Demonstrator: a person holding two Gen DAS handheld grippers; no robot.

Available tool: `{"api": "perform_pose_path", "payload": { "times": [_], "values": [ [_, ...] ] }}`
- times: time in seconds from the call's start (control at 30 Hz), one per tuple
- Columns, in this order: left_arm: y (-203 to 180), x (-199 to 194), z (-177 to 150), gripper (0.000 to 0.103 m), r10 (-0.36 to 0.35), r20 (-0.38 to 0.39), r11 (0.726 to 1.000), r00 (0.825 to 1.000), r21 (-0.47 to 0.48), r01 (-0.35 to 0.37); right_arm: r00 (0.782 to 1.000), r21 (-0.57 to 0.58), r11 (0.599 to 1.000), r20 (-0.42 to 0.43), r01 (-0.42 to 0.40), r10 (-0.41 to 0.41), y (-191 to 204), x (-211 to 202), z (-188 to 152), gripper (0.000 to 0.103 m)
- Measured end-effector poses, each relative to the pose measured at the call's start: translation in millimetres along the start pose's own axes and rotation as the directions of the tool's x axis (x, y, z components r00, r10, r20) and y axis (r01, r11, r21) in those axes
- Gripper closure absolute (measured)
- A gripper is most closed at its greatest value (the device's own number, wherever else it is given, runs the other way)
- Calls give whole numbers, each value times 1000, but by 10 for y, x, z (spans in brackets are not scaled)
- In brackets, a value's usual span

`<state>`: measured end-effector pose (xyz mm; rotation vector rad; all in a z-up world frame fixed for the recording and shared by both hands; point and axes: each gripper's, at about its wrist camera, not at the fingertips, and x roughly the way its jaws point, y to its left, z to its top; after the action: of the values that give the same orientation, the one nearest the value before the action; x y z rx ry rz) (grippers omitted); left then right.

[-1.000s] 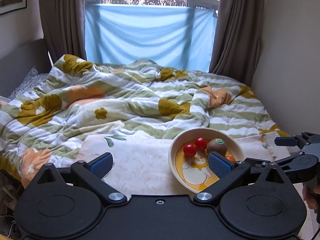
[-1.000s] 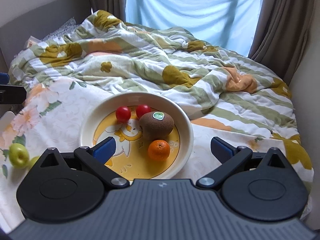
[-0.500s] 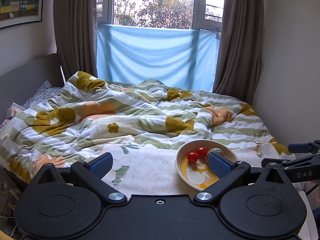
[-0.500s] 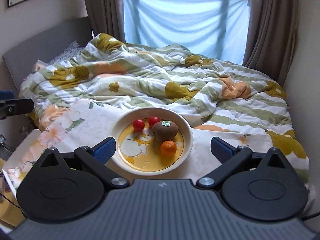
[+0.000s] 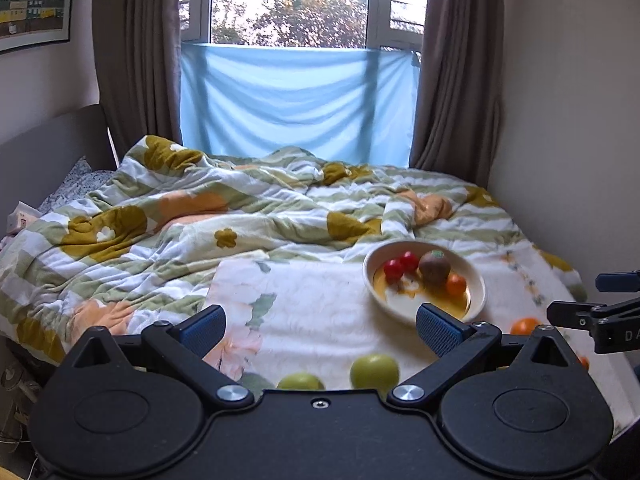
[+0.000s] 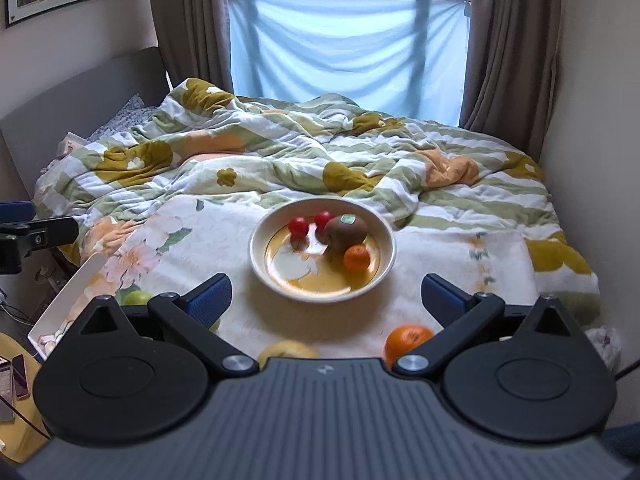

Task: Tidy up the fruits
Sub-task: 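Withdraw both grippers from the bowl toward the remaining fruit, then grasp the large green pomelo with the left gripper while the right grasps the yellow pear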

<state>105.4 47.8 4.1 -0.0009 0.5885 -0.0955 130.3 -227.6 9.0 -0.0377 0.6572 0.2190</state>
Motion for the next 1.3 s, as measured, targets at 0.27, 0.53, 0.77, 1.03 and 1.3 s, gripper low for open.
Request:
{"api": "perform_pose_path", "payload": {
  "times": [0.27,0.53,0.77,1.03,1.3],
  "values": [
    [175,387,-359,0,-47,-42,998,998,33,48,1000,-6,1000,-7,4,-4,214,224,-429,0],
    [278,764,-651,2,-50,-94,998,994,43,55,1000,-64,998,-19,11,-12,364,587,-775,0],
    [321,1015,-751,3,-56,-150,997,987,40,62,999,-142,990,-42,13,-19,436,864,-916,0],
    [325,1175,-761,13,-52,-190,998,980,32,59,998,-160,987,-59,2,-11,350,1015,-912,0],
    [314,1337,-777,46,-110,-255,994,961,-32,105,994,-147,989,-104,-31,16,318,1131,-935,0]
  ]
}}
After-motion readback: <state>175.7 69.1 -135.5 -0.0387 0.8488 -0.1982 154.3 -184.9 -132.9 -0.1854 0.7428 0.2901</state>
